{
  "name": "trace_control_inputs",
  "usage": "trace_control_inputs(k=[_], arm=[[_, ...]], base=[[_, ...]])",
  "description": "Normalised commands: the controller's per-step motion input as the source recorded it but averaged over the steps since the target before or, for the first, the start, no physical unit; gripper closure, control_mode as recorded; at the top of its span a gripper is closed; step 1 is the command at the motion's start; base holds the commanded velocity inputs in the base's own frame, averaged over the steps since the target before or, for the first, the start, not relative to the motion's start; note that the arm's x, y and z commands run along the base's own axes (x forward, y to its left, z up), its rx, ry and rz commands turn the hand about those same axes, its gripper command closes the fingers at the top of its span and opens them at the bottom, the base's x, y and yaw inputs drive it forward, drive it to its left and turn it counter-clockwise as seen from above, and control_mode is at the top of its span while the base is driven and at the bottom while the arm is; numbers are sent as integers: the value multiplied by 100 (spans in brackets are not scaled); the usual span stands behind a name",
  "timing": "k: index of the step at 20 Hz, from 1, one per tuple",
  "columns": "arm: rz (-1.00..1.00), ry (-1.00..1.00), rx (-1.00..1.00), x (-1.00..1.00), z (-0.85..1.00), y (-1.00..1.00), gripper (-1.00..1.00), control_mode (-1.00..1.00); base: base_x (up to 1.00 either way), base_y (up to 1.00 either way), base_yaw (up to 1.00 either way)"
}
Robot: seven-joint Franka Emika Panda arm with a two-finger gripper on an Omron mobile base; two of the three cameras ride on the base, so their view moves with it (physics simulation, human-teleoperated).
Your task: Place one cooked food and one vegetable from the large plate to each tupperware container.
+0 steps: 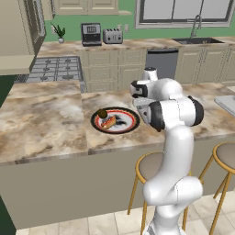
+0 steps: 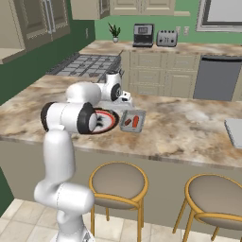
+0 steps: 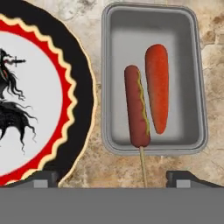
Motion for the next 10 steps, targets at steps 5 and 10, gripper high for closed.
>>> trace_control_inputs(k=[5,10], arm=[[-11,-12,-1,-56,69,100,-100,-100],[-24,6,10,-66,16,95,-100,-100]], base=[[0,0,0],[0,0,0]])
